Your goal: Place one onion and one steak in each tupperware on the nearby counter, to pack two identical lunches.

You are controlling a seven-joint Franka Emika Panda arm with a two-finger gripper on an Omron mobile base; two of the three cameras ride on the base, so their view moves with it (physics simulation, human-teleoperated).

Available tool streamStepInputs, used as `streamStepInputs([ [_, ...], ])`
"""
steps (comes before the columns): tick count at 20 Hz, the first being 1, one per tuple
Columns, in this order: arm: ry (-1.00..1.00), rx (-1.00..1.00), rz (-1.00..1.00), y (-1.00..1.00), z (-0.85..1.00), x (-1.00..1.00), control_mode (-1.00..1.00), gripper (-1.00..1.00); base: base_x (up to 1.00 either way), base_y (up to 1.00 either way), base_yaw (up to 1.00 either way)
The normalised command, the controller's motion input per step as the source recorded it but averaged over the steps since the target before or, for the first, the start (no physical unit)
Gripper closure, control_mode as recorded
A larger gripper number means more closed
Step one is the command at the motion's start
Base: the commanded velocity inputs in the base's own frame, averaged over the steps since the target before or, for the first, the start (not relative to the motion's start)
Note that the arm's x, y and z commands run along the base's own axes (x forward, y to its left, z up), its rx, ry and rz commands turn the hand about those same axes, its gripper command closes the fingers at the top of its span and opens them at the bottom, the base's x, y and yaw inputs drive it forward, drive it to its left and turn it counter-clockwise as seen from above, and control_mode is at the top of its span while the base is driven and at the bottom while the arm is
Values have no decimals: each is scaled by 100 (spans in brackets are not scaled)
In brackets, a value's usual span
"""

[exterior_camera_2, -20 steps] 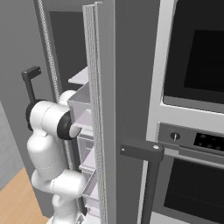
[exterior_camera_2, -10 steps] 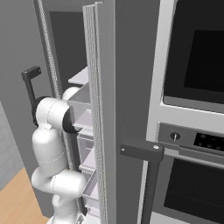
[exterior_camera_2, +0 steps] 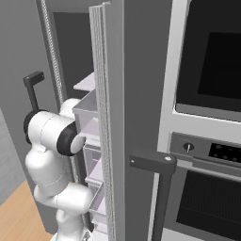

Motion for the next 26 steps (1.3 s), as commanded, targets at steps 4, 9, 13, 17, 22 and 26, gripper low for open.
streamStepInputs([
  [4, 1, 0, 1, 54, 47, -100, -100, 100, 0, 0, 0],
  [9, 1, 0, 7, 68, 86, -100, -100, 100, 0, 0, 0],
  [13, 0, 0, 8, 24, 73, -100, -100, 100, 0, 0, 0],
  [17, 0, 0, 9, 30, 69, -100, -100, 100, 0, 0, 0],
  [22, 0, 0, 11, 32, 53, -100, -100, 100, 0, 0, 0],
  [26, 0, 0, 3, 11, 68, -100, -100, 100, 0, 0, 0],
])
